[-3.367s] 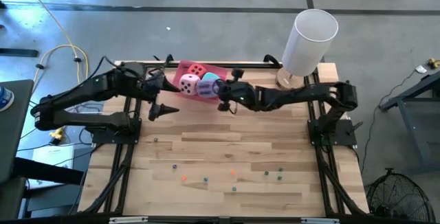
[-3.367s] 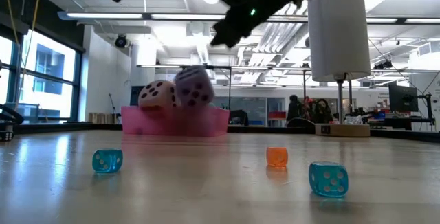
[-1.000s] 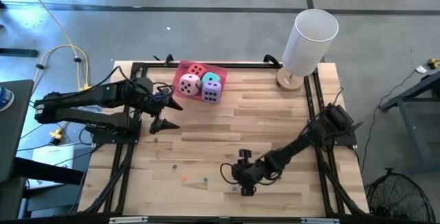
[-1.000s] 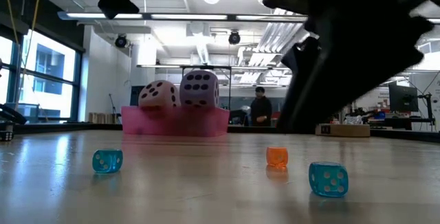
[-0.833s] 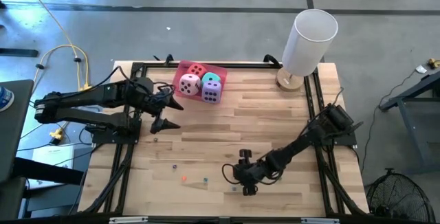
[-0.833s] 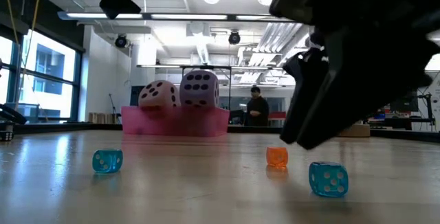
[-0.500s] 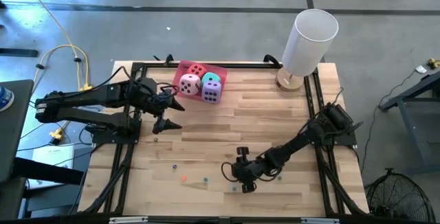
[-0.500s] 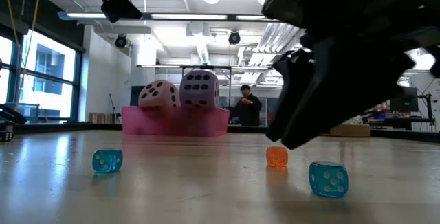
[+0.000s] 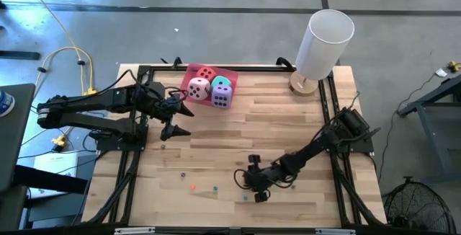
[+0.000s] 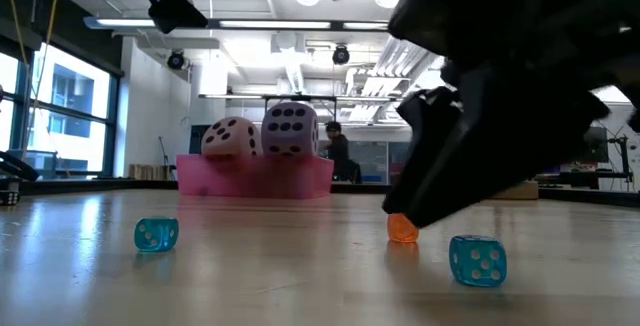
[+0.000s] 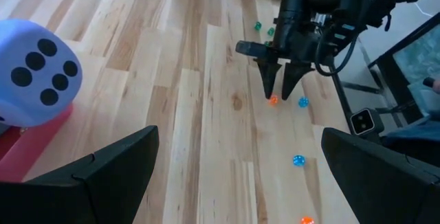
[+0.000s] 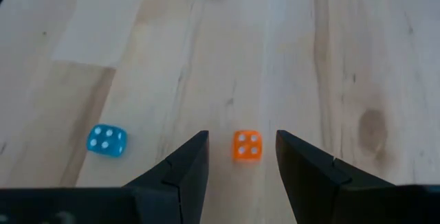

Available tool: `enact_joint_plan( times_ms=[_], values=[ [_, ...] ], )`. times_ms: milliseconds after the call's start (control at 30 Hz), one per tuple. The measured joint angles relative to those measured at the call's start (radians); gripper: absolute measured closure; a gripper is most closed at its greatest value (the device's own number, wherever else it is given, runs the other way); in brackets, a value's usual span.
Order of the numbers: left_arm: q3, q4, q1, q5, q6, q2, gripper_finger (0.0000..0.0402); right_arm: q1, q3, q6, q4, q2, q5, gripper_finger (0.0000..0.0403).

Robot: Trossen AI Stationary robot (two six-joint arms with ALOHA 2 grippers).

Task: Pick & Place Dice
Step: Put the small orange dice into the pink bin

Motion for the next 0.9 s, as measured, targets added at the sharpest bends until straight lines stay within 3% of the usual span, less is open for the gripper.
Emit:
enact_joint_plan(
  times_ms=[400,667,900],
  values=[
    [0.0,0.006,0.0,0.001,0.0,0.0,0.0005,-0.005,-0.019,0.001,0.026,0.0,-0.009,0.0243],
    [0.0,0.008,0.0,0.001,-0.006,0.0,0.0005,-0.038,-0.016,-0.003,0.124,0.056,-0.113,0.0244],
    [0.001,0.008,0.0,0.001,-0.004,0.0,0.0005,-0.047,-0.016,-0.018,0.134,0.06,-0.136,0.0282]
  ],
)
